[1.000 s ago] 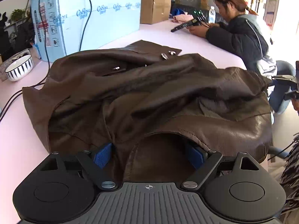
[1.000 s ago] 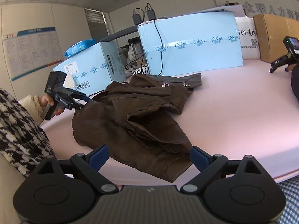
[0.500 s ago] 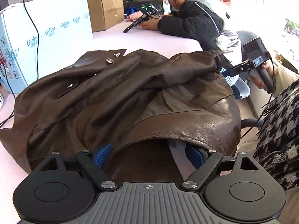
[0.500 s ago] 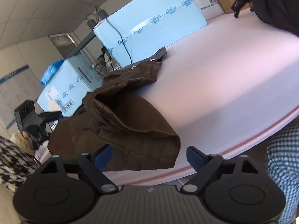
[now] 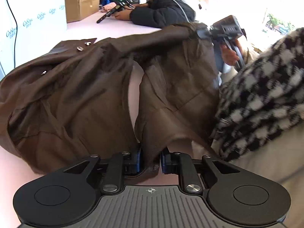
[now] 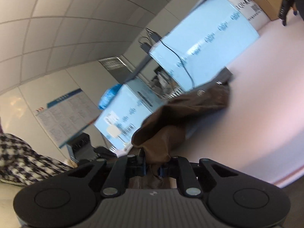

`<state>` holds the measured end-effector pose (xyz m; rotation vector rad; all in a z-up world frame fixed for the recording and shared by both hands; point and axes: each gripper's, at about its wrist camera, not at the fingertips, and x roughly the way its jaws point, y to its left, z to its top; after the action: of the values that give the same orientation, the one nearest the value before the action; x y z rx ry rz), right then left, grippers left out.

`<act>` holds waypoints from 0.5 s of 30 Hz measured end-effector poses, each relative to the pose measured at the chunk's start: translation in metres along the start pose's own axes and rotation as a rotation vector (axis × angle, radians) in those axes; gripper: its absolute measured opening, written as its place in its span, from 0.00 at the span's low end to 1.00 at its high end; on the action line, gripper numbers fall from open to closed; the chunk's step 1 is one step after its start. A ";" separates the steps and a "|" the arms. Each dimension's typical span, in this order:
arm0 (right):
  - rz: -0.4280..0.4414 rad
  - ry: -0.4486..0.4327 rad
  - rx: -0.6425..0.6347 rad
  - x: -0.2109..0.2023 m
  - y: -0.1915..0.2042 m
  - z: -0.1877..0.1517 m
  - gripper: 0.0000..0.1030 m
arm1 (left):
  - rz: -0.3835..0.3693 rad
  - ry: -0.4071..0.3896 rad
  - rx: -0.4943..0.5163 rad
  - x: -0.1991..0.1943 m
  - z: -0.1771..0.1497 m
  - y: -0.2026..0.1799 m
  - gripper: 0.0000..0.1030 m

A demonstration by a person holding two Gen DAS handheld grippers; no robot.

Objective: Fold clothes

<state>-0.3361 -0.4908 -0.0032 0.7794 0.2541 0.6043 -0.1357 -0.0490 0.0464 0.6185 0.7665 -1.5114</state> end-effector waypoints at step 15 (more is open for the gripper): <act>-0.353 0.000 0.340 0.184 -0.035 0.117 0.64 | -0.026 -0.112 -0.318 -0.036 -0.041 0.029 0.53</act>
<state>-0.1234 -0.4682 0.0534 1.0326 0.4909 0.2276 -0.1065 0.0059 0.0451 0.2853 0.9068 -1.3965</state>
